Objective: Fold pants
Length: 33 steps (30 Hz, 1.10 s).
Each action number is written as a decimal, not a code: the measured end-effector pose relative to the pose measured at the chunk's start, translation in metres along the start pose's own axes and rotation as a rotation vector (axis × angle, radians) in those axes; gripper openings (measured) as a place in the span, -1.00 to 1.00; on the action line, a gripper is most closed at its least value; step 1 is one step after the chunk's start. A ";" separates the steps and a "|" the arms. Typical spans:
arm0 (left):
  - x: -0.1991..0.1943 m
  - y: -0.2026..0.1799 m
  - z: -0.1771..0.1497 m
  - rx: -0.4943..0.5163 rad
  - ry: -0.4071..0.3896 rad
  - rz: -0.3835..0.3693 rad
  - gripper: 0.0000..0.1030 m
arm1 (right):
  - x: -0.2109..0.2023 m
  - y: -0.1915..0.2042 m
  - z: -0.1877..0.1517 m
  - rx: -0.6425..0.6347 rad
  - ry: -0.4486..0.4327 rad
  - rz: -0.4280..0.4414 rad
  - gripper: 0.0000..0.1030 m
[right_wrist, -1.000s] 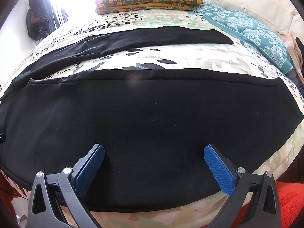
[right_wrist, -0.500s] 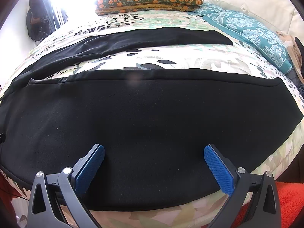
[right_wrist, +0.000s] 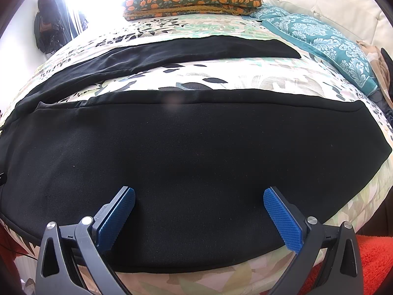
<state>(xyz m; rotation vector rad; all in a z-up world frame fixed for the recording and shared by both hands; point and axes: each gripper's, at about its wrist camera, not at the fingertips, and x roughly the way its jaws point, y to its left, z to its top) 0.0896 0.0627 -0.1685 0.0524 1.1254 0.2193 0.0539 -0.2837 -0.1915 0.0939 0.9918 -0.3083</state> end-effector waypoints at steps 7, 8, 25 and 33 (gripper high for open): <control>0.000 0.000 0.000 0.000 0.001 0.001 0.99 | 0.000 0.000 0.000 0.000 0.000 0.000 1.00; 0.000 0.000 0.000 0.000 0.001 0.001 0.99 | 0.000 0.000 0.000 0.000 0.000 0.000 1.00; -0.001 0.002 -0.003 -0.002 -0.009 0.000 0.99 | 0.000 0.000 0.001 0.001 0.003 0.002 1.00; -0.023 0.007 0.000 -0.019 -0.042 -0.114 0.98 | -0.012 -0.008 0.006 0.016 0.016 0.047 1.00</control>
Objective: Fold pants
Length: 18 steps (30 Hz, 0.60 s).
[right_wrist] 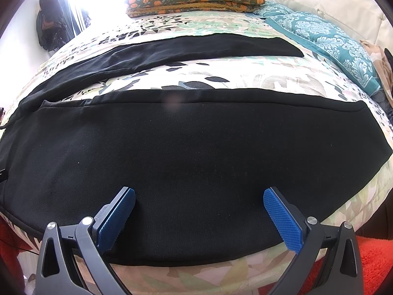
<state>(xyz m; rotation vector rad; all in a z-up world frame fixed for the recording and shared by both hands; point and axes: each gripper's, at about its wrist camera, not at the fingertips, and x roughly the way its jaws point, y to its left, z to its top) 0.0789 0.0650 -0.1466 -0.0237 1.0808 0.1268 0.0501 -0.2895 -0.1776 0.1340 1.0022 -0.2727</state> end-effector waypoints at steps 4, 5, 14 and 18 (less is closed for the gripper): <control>-0.021 -0.014 0.001 0.051 -0.077 -0.054 0.98 | -0.023 -0.014 0.004 0.084 -0.094 0.040 1.00; -0.024 -0.018 0.002 0.062 -0.086 -0.065 0.98 | -0.027 -0.017 0.005 0.096 -0.115 0.040 1.00; -0.032 -0.047 0.043 0.093 -0.083 -0.156 0.98 | -0.046 -0.018 0.017 0.096 -0.206 0.044 1.00; -0.034 -0.056 0.067 0.068 -0.089 -0.188 0.98 | -0.050 -0.018 0.026 0.066 -0.229 0.038 1.00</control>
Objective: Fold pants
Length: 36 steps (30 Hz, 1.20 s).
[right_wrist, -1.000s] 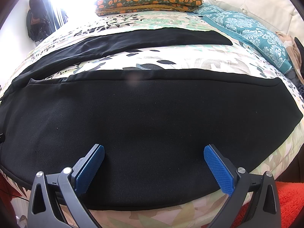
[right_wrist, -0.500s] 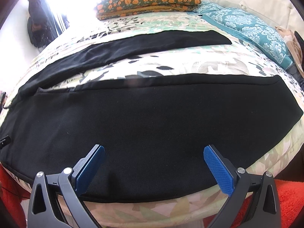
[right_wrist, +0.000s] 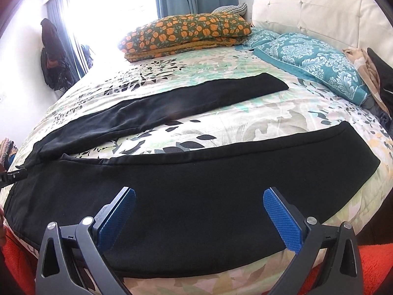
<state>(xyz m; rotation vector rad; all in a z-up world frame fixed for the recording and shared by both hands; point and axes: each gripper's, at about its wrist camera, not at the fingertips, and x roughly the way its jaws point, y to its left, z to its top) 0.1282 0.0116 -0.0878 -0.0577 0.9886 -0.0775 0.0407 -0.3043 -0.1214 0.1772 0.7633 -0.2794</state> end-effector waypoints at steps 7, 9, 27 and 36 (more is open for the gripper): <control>0.028 0.002 0.040 -0.032 0.015 0.039 0.98 | 0.018 -0.036 0.032 0.079 0.033 -0.019 1.00; 0.038 0.000 0.052 -0.041 0.012 0.054 0.98 | 0.027 -0.045 0.042 0.072 0.043 -0.028 1.00; 0.147 -0.014 0.055 0.115 0.037 0.250 0.99 | 0.107 -0.131 0.130 -0.018 0.166 0.000 1.00; 0.147 -0.013 0.045 0.112 -0.053 0.251 0.99 | 0.231 -0.243 0.241 0.231 0.316 -0.050 0.99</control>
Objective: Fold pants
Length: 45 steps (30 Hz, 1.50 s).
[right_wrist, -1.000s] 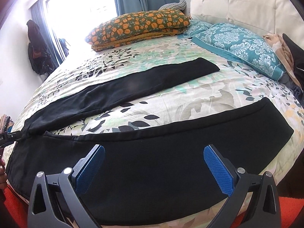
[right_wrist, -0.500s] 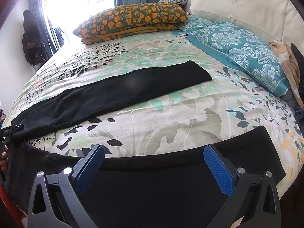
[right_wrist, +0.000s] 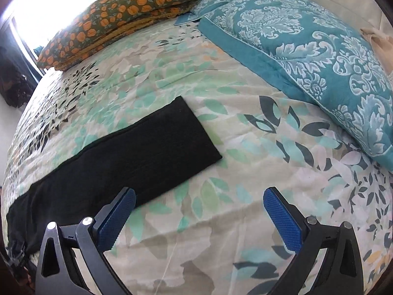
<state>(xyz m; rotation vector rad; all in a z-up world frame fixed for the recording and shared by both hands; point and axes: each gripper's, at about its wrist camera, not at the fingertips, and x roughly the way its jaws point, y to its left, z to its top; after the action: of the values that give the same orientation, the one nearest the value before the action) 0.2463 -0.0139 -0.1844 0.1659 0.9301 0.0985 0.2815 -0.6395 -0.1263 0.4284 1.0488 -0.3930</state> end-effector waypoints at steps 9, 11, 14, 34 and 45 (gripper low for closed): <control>0.002 -0.001 -0.003 -0.008 -0.018 -0.004 0.98 | 0.077 0.049 0.064 -0.146 0.008 -0.114 0.99; 0.002 -0.002 -0.003 -0.010 -0.020 -0.005 0.98 | 0.082 0.050 0.066 -0.133 -0.011 -0.101 0.84; 0.003 -0.001 -0.003 -0.011 -0.021 -0.006 0.98 | 0.082 0.045 0.061 -0.091 -0.010 -0.092 -0.79; -0.035 0.010 0.012 -0.022 0.074 -0.027 0.98 | -0.175 -0.013 -0.284 0.102 -0.177 -0.066 0.13; -0.162 0.035 -0.102 -0.008 0.025 -0.222 0.98 | -0.171 0.136 -0.374 -0.161 -0.182 0.159 0.61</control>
<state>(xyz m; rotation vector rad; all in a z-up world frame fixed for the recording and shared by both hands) 0.0679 0.0057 -0.1101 0.0531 0.9671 -0.1007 -0.0024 -0.3132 -0.1151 0.3230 0.8555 -0.2003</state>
